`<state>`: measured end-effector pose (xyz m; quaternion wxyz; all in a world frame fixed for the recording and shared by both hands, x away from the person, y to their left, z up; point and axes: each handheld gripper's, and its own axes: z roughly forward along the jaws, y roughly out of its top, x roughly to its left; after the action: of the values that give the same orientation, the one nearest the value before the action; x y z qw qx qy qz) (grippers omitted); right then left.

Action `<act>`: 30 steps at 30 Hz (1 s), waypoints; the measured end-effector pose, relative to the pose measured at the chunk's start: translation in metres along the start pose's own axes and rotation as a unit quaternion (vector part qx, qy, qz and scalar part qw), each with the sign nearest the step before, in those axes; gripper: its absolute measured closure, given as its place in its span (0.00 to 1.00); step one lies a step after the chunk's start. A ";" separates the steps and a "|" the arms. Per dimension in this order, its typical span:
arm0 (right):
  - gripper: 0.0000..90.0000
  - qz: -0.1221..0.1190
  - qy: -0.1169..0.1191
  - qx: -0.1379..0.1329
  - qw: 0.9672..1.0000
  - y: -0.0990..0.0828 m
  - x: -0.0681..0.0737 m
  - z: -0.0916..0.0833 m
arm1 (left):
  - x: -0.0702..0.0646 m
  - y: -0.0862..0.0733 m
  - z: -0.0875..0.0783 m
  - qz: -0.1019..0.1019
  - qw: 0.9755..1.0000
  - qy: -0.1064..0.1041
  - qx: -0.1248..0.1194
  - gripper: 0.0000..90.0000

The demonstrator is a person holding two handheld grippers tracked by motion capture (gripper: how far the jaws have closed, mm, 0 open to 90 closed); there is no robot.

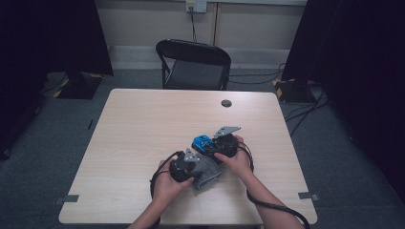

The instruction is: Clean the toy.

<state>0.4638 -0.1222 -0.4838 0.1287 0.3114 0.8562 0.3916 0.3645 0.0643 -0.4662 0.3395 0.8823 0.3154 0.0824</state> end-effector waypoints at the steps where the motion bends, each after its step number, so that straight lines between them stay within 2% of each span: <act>1: 0.44 0.002 0.001 -0.002 1.000 -0.001 0.000 -0.001 | -0.006 0.002 0.001 0.007 1.000 -0.010 0.000 0.76; 4: 0.44 0.003 0.000 -0.002 1.000 -0.002 0.000 -0.001 | -0.018 0.007 0.006 0.021 0.999 -0.024 0.002 0.76; 5: 0.44 0.003 0.000 -0.003 1.000 -0.003 0.000 -0.002 | -0.022 0.008 0.013 0.028 0.999 -0.025 0.009 0.76; 8: 0.44 0.005 0.000 -0.002 1.000 -0.004 0.000 -0.003 | -0.020 0.009 0.019 0.026 0.999 -0.021 0.012 0.76; 12: 0.44 0.002 0.000 -0.001 1.000 -0.004 0.000 -0.004 | -0.016 0.012 0.023 0.014 1.000 -0.010 0.013 0.76; 13: 0.43 0.003 0.001 -0.002 1.000 -0.005 0.000 -0.004 | -0.013 0.012 0.023 0.006 1.000 -0.008 0.010 0.76; 16: 0.43 0.003 0.001 -0.001 1.000 -0.006 0.000 -0.005 | -0.010 0.011 0.023 0.000 1.000 -0.006 0.010 0.76; 17: 0.43 0.002 0.001 -0.003 1.000 -0.006 0.000 -0.005 | -0.007 0.012 0.022 0.000 1.000 0.006 0.011 0.76; 23: 0.44 -0.003 0.001 -0.002 1.000 -0.008 0.000 -0.006 | 0.002 0.011 0.018 -0.009 1.000 0.020 0.014 0.76; 27: 0.44 -0.008 -0.003 -0.003 1.000 -0.008 0.001 -0.006 | 0.014 0.009 0.012 -0.015 0.998 0.052 0.021 0.76; 30: 0.44 -0.007 -0.002 -0.005 1.000 -0.008 0.001 -0.006 | 0.021 0.008 0.011 -0.026 0.998 0.049 0.019 0.76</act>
<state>0.4566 -0.1295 -0.4857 0.1346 0.3056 0.8562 0.3943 0.3887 0.0664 -0.4705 0.3085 0.8752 0.3559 0.1106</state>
